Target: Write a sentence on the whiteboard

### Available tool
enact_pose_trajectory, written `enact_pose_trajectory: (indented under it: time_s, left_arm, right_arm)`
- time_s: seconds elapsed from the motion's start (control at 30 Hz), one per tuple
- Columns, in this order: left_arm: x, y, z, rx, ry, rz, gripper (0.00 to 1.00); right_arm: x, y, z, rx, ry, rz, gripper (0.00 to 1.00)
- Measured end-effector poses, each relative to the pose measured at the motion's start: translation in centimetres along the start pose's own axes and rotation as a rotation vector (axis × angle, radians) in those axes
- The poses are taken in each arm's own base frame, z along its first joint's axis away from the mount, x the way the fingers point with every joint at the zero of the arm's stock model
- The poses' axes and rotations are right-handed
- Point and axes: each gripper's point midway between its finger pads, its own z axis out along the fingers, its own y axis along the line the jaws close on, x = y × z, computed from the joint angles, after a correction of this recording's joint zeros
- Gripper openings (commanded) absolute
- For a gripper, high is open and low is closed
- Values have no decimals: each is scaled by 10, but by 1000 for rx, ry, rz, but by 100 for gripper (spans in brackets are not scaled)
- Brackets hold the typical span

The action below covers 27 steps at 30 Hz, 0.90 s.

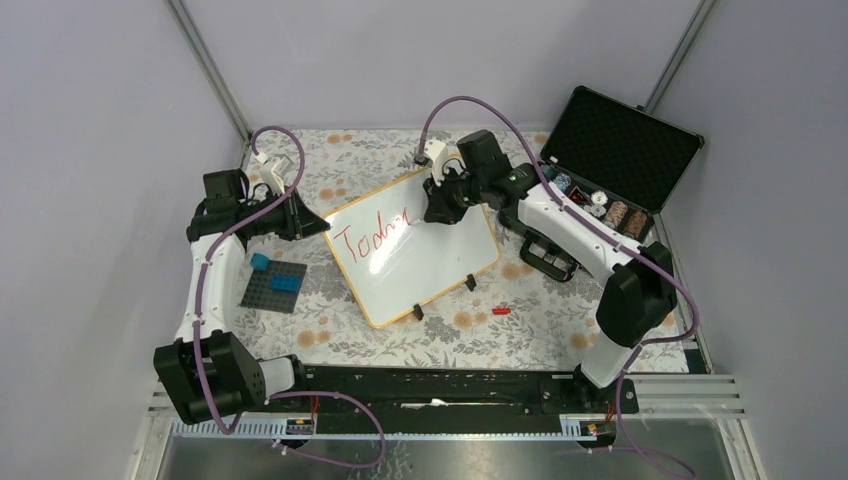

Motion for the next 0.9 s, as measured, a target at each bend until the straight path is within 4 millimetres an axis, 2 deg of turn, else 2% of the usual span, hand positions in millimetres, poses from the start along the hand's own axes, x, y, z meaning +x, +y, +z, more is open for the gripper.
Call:
enact_pose_trajectory:
  time_s: [0.33, 0.67, 0.9]
  left_arm:
    - [0, 0, 0, 0, 1, -1, 0]
    - [1, -1, 0, 2, 3, -5, 0]
    - [1, -1, 0, 2, 3, -5, 0]
  right_arm:
    - [22, 15, 4, -29, 45, 9, 0]
    - [13, 34, 8, -66, 33, -13, 0]
    - [0, 34, -4, -69, -7, -8, 0]
